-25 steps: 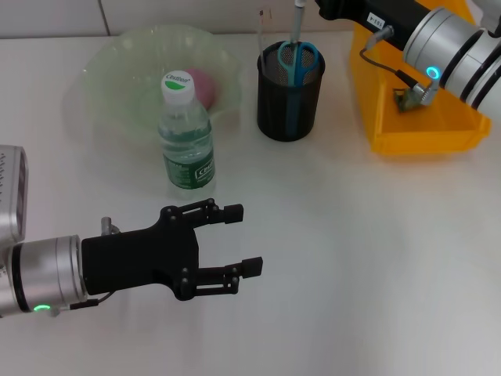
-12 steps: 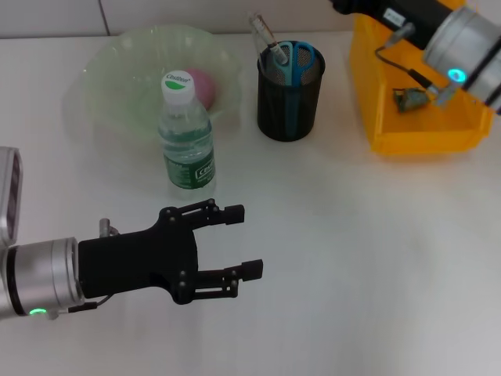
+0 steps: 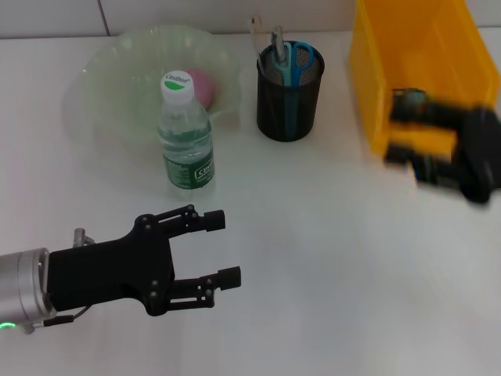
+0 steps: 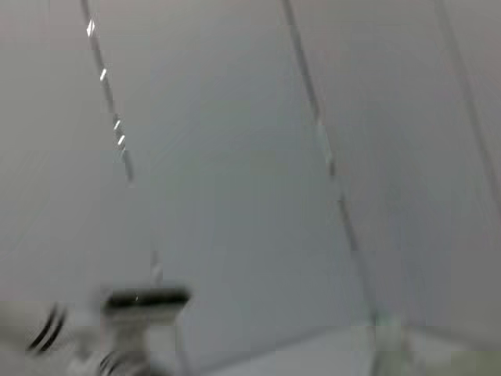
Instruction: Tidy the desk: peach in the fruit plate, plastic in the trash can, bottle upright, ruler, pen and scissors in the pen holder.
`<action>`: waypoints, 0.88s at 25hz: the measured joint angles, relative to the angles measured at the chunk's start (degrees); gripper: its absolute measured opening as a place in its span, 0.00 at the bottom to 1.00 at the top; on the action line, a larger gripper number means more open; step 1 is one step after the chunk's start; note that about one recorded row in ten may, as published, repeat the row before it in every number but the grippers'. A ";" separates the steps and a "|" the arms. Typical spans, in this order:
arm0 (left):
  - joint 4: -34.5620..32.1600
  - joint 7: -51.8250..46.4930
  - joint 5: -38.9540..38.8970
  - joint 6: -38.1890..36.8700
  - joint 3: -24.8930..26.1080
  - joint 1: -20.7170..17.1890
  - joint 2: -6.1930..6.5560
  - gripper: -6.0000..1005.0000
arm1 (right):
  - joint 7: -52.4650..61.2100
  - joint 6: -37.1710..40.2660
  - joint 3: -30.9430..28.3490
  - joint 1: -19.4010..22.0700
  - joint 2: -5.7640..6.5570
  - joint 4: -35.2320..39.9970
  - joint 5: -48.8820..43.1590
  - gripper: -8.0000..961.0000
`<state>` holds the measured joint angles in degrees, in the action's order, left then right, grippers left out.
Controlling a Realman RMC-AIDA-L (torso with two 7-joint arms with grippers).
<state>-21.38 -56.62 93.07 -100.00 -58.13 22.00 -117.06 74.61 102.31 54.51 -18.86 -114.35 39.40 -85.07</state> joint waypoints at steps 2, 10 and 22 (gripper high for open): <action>0.01 -0.78 0.00 -0.23 0.02 -0.56 0.40 0.81 | -3.04 4.45 -4.79 0.84 0.04 -2.67 -9.18 0.61; 0.07 -3.43 0.32 -0.10 0.21 -0.97 1.20 0.81 | -12.06 7.15 -7.67 4.38 -2.05 -8.83 -21.51 0.61; 0.51 -3.82 0.57 0.00 0.07 -1.00 1.40 0.81 | -12.48 7.74 -7.68 4.55 -2.29 -8.96 -21.90 0.61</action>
<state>-20.87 -60.44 93.63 -100.00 -58.06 21.00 -115.66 62.13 110.04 46.84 -14.30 -116.64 30.44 -106.97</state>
